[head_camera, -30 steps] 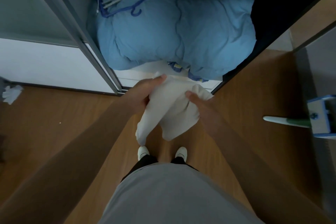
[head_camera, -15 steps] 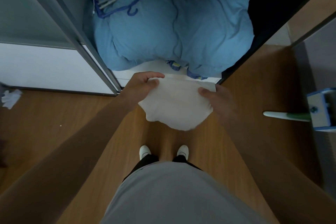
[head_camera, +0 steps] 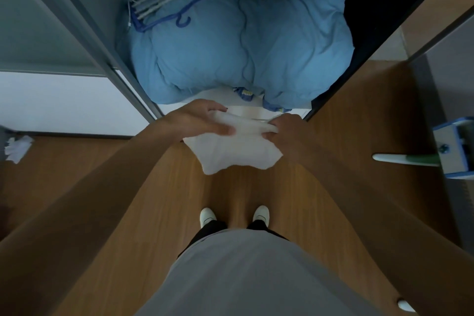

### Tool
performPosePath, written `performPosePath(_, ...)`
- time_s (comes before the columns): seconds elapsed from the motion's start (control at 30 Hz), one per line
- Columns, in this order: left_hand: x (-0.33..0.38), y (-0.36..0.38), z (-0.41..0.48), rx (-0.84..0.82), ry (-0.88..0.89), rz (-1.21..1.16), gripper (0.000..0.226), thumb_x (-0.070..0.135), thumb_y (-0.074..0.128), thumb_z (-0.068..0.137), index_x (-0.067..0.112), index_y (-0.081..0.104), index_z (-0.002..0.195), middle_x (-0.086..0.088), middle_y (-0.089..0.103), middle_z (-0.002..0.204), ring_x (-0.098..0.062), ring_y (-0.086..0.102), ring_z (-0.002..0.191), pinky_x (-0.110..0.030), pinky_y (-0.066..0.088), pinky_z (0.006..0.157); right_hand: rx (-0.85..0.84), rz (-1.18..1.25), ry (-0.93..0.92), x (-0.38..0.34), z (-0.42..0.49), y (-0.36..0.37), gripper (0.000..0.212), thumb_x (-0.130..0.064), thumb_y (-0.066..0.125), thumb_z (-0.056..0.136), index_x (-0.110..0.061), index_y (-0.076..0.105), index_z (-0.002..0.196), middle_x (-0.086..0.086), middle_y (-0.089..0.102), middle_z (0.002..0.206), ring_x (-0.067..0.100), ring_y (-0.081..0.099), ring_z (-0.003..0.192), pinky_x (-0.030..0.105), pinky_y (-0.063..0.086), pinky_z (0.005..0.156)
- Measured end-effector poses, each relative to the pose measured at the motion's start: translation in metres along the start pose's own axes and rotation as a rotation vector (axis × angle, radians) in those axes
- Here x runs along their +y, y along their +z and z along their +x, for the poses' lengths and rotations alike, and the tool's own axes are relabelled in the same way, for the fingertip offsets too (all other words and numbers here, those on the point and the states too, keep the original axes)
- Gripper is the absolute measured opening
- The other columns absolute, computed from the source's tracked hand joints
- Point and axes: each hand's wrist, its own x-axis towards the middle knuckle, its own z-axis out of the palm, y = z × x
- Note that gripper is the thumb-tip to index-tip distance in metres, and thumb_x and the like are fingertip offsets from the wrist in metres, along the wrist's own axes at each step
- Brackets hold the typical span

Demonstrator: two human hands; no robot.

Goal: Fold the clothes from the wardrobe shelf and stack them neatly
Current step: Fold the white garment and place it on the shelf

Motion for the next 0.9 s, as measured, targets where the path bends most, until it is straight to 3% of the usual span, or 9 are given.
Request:
performPosePath(0.07, -0.001, 0.005, 0.001, -0.021, 0.056, 0.269, 0.076, 0.047, 0.087, 0.068, 0.026, 0.053, 0.133, 0.010, 0.054, 0.121, -0.010, 0.051, 0.106, -0.016, 0.041, 0.076, -0.039, -0.053, -0.014, 0.003, 0.001, -0.006, 0.037, -0.043, 0.057, 0.097, -0.009, 0.069, 0.103, 0.004, 0.062, 0.090, 0.025, 0.064, 0.094, 0.034, 0.047, 0.075)
performPosePath(0.17, -0.009, 0.013, 0.003, 0.049, 0.085, 0.449, 0.062, 0.028, 0.083, 0.077, 0.015, 0.056, 0.132, -0.006, 0.058, 0.126, -0.020, 0.052, 0.112, -0.028, 0.042, 0.092, -0.143, -0.007, -0.025, 0.007, 0.004, -0.013, 0.041, -0.043, 0.058, 0.097, -0.004, 0.068, 0.096, 0.004, 0.061, 0.082, 0.022, 0.064, 0.084, 0.035, 0.047, 0.073)
performPosePath(0.3, -0.015, 0.013, 0.003, 0.211, 0.128, 0.564, 0.035, 0.026, 0.073, 0.087, 0.014, 0.067, 0.119, -0.009, 0.063, 0.118, -0.025, 0.056, 0.109, -0.031, 0.041, 0.087, -0.225, 0.039, -0.045, 0.008, 0.006, -0.020, 0.036, -0.041, 0.059, 0.097, -0.006, 0.064, 0.087, -0.005, 0.051, 0.071, 0.014, 0.054, 0.074, 0.029, 0.038, 0.065)
performPosePath(0.43, -0.018, 0.007, 0.000, 0.273, 0.169, 0.558, 0.034, 0.033, 0.075, 0.085, 0.012, 0.072, 0.111, -0.009, 0.062, 0.109, -0.026, 0.056, 0.104, -0.035, 0.042, 0.086, -0.287, 0.096, -0.065, 0.010, 0.006, -0.028, 0.037, -0.037, 0.062, 0.096, -0.005, 0.062, 0.077, -0.002, 0.048, 0.064, 0.008, 0.045, 0.057, 0.026, 0.030, 0.054)
performPosePath(0.5, -0.021, 0.000, -0.003, 0.278, 0.245, 0.442, 0.033, 0.034, 0.079, 0.081, 0.011, 0.074, 0.104, -0.006, 0.060, 0.105, -0.022, 0.057, 0.098, -0.032, 0.045, 0.082, -0.260, 0.134, -0.114, 0.012, 0.006, -0.032, 0.035, -0.035, 0.065, 0.095, -0.011, 0.059, 0.070, -0.004, 0.052, 0.070, 0.007, 0.047, 0.062, 0.028, 0.036, 0.060)
performPosePath(0.57, -0.026, -0.009, -0.006, 0.226, 0.307, 0.211, 0.028, 0.035, 0.081, 0.078, 0.019, 0.074, 0.101, 0.001, 0.067, 0.108, -0.010, 0.062, 0.095, -0.021, 0.047, 0.079, -0.212, 0.140, -0.141, 0.015, 0.004, -0.038, 0.028, -0.038, 0.067, 0.093, -0.013, 0.067, 0.104, -0.009, 0.055, 0.106, 0.007, 0.052, 0.096, 0.026, 0.041, 0.084)
performPosePath(0.63, -0.030, -0.017, -0.013, 0.166, 0.246, -0.185, 0.026, 0.044, 0.079, 0.077, 0.031, 0.076, 0.099, 0.009, 0.074, 0.106, -0.001, 0.067, 0.094, -0.018, 0.049, 0.080, -0.223, 0.326, -0.084, 0.015, -0.003, -0.048, 0.047, -0.045, 0.068, 0.089, -0.020, 0.062, 0.129, -0.016, 0.056, 0.124, 0.005, 0.056, 0.111, 0.018, 0.044, 0.092)
performPosePath(0.77, -0.047, -0.012, -0.012, 0.019, 0.264, -0.941, 0.043, 0.050, 0.073, 0.083, 0.019, 0.073, 0.113, -0.005, 0.071, 0.121, -0.020, 0.066, 0.114, -0.034, 0.052, 0.094, -0.184, 0.903, -0.012, 0.015, -0.012, -0.059, 0.029, -0.040, 0.071, 0.086, -0.013, 0.078, 0.084, -0.001, 0.077, 0.081, 0.010, 0.072, 0.072, 0.016, 0.053, 0.060)
performPosePath(0.9, -0.044, 0.017, -0.012, -0.126, 0.197, -0.658, 0.045, 0.048, 0.080, 0.074, 0.023, 0.072, 0.110, -0.001, 0.075, 0.111, -0.021, 0.072, 0.102, -0.033, 0.060, 0.082, -0.193, 1.128, 0.120, 0.012, -0.009, -0.055, 0.025, -0.026, 0.066, 0.093, -0.012, 0.076, 0.075, 0.003, 0.074, 0.073, 0.015, 0.070, 0.065, 0.022, 0.055, 0.058)
